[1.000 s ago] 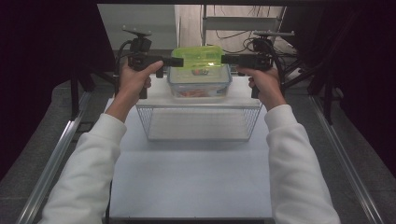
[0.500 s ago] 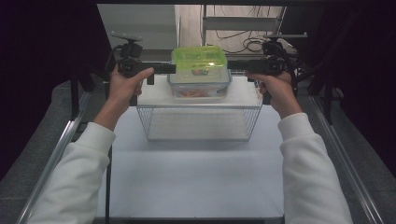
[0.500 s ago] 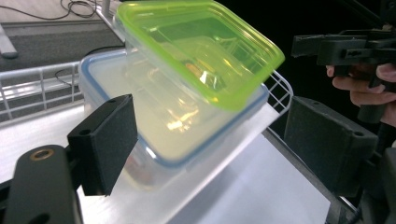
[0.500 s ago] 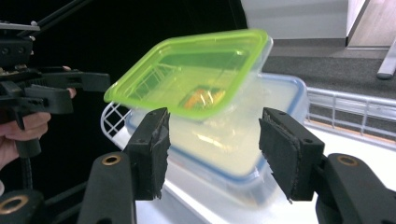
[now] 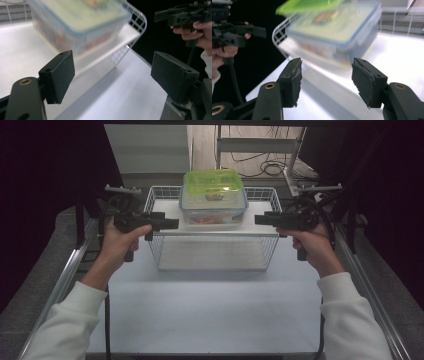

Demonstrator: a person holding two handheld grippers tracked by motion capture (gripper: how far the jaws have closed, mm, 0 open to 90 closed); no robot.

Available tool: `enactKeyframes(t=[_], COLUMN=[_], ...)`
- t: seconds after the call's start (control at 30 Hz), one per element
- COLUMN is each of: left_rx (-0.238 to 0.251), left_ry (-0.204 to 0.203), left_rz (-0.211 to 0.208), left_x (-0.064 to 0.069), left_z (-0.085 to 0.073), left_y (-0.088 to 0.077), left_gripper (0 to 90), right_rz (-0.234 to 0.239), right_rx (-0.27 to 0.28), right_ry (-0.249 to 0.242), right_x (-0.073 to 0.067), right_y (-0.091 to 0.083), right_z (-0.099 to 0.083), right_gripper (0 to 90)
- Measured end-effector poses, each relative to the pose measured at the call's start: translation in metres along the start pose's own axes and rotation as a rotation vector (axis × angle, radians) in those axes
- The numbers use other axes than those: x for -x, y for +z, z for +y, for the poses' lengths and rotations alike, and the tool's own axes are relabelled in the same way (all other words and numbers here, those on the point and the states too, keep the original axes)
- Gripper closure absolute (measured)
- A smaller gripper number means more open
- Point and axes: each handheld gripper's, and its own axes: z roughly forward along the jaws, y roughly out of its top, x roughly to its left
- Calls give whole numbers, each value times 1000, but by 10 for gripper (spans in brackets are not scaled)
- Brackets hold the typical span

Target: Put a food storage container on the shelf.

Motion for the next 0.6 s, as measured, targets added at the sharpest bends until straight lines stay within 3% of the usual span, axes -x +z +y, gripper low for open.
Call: enactKeyframes(t=[0.23, 0.37, 0.6], left_rx=[-13, -53, -131], left_ry=[38, 36, 7], left_rz=[-5, -9, -6], left_x=[1, 0, -5], left_z=[-53, -88, -136], left_y=[-5, -3, 6], left_gripper=[199, 197, 197], right_rz=[22, 36, 7], right_rx=[-45, -78, -178], right_ry=[-16, -11, 9], right_x=[0, 2, 12], right_y=[1, 7, 22], right_z=[-48, -83, -134], right_gripper=[383, 372, 358])
